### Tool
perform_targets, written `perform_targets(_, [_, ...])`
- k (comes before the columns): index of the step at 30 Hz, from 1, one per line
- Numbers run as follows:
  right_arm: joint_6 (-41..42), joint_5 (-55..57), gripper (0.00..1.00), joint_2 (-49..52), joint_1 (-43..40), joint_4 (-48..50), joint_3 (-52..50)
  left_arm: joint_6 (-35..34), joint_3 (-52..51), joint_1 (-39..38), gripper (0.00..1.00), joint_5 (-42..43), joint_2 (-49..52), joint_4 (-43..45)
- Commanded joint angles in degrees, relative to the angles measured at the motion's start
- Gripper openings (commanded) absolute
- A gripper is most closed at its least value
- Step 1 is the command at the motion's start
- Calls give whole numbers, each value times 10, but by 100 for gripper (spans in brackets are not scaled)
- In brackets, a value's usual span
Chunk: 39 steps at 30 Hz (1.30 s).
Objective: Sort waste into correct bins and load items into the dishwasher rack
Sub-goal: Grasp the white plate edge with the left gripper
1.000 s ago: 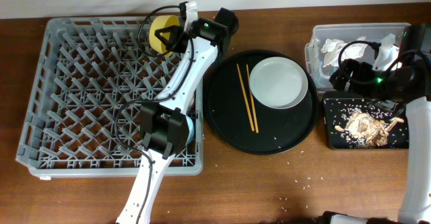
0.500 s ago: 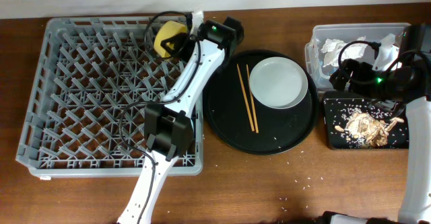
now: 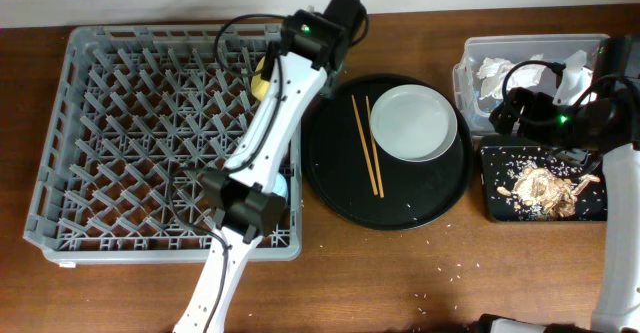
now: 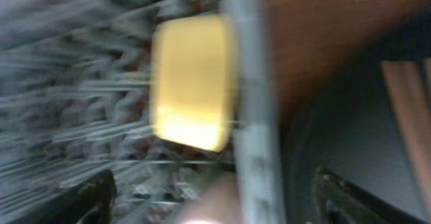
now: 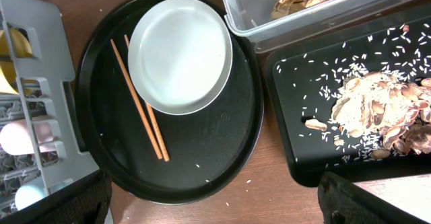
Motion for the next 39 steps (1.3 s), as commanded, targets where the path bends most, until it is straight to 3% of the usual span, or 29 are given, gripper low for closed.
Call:
perform_targets(1, [-4, 7, 98, 2, -1, 0, 3, 35, 24, -1, 95, 254, -32, 21])
perform_targets(8, [-4, 7, 99, 2, -1, 0, 3, 35, 11, -27, 81, 317, 23, 131])
perform_targets(12, [-4, 7, 98, 2, -1, 0, 3, -22, 11, -57, 73, 309, 83, 129])
perform_targets(15, [-4, 7, 99, 2, -1, 0, 3, -59, 11, -61, 60, 303, 116, 130])
perform_targets(20, [-4, 7, 98, 2, -1, 0, 3, -61, 9, -63, 49, 297, 146, 136])
perform_targets(25, [-4, 7, 98, 2, -1, 0, 3, -61, 9, -63, 45, 297, 171, 136])
perform_targets(30, [-4, 7, 98, 2, -1, 0, 3, -61, 9, -63, 24, 297, 179, 140])
perform_targets(39, [-4, 7, 98, 2, -1, 0, 3, -61, 8, -63, 23, 301, 179, 140])
